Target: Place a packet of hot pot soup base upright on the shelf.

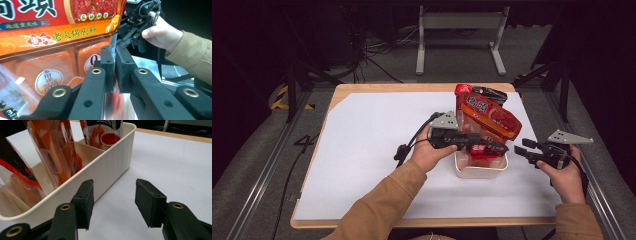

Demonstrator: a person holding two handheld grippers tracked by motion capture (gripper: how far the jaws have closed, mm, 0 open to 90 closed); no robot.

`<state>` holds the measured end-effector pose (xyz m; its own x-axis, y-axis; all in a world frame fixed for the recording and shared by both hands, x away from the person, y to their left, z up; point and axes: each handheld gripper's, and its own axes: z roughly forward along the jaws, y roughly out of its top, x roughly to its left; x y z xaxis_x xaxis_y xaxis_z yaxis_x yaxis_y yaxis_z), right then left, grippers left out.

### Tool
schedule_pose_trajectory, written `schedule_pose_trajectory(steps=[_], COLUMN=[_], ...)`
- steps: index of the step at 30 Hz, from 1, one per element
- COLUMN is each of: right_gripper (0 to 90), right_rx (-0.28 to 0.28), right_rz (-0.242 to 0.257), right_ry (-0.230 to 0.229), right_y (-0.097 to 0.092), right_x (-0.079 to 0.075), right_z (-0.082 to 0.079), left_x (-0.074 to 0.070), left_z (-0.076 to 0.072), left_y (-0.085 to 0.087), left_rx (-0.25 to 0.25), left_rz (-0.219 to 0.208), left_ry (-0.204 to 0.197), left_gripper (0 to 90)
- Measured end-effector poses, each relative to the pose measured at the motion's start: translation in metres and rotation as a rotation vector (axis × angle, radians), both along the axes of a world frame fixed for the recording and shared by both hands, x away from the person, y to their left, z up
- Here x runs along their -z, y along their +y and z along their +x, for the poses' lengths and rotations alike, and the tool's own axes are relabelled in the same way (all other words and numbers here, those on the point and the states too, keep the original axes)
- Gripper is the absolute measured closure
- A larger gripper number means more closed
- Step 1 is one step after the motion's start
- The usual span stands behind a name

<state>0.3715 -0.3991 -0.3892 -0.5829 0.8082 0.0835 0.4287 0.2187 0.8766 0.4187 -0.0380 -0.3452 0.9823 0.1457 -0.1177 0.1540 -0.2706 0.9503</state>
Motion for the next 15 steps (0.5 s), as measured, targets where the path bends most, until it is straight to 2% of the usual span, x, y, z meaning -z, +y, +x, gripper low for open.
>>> schedule_pose_trajectory(steps=[11, 15], right_gripper=[48.9, 48.5], right_rx=[0.0, -0.003], right_rz=[0.0, 0.003], right_ry=[0.005, 0.0], right_y=[0.001, 0.002], right_x=[0.0, 0.0], right_z=[0.001, 0.002], left_x=[-0.003, -0.005], left_z=[-0.002, -0.004], left_y=[0.014, 0.017], left_rx=[-0.02, -0.033], left_rz=[-0.012, -0.003], left_ry=[0.003, -0.002], left_gripper=[65.5, 54.0])
